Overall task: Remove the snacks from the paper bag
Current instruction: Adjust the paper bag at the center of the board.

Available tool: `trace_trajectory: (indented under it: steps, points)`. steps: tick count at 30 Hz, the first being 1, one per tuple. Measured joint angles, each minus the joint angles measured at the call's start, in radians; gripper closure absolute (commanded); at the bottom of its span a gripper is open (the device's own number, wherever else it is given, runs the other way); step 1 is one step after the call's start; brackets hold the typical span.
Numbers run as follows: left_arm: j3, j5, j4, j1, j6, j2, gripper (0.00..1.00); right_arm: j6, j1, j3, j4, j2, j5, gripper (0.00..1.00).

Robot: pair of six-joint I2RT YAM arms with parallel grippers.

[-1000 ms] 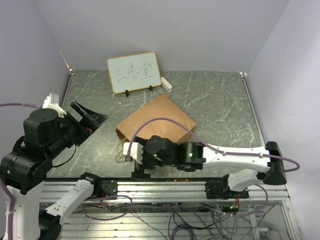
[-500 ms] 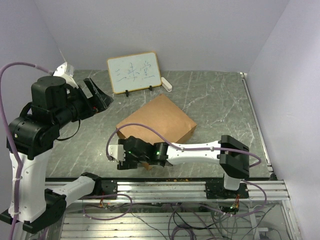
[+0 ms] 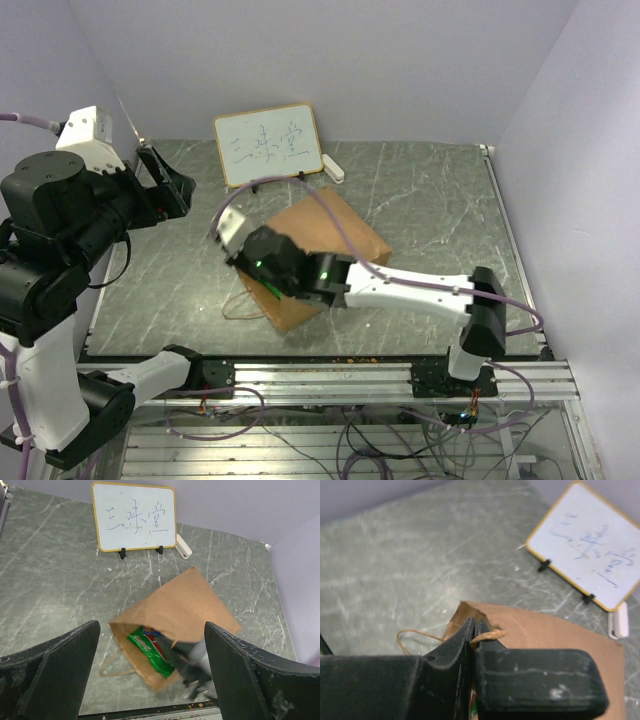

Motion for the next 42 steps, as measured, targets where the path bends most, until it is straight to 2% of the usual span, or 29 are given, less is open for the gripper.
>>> trace_trajectory:
  steps: [4,9,15,22,30,35,41,42]
  points:
    - [-0.050,0.000,0.005,0.000,-0.048,0.013,0.04,0.090,-0.066,0.068,-0.032,-0.082,0.058,1.00]
    - [-0.131,0.006,0.020,0.000,-0.119,0.057,0.04,0.159,-0.191,0.053,-0.034,-0.180,0.055,1.00]
    - [-0.440,0.032,0.042,0.000,-0.250,0.009,0.04,0.205,-0.330,-0.156,0.035,-0.370,0.026,1.00]
    - [-0.803,0.114,0.135,0.001,-0.465,-0.134,0.04,0.220,-0.445,-0.174,0.042,-0.457,0.024,1.00]
    - [-1.020,0.141,0.180,0.001,-0.665,-0.239,0.04,0.206,-0.499,-0.227,0.039,-0.510,0.003,1.00]
    - [-1.194,0.201,0.319,0.001,-0.772,-0.291,0.04,0.197,-0.522,-0.229,0.037,-0.514,-0.026,1.00]
    - [-1.222,0.209,0.451,0.001,-0.827,-0.247,0.04,0.197,-0.531,-0.237,0.034,-0.530,-0.066,1.00]
    - [-1.223,0.209,0.470,0.001,-0.832,-0.240,0.12,0.197,-0.531,-0.240,0.034,-0.534,-0.070,1.00]
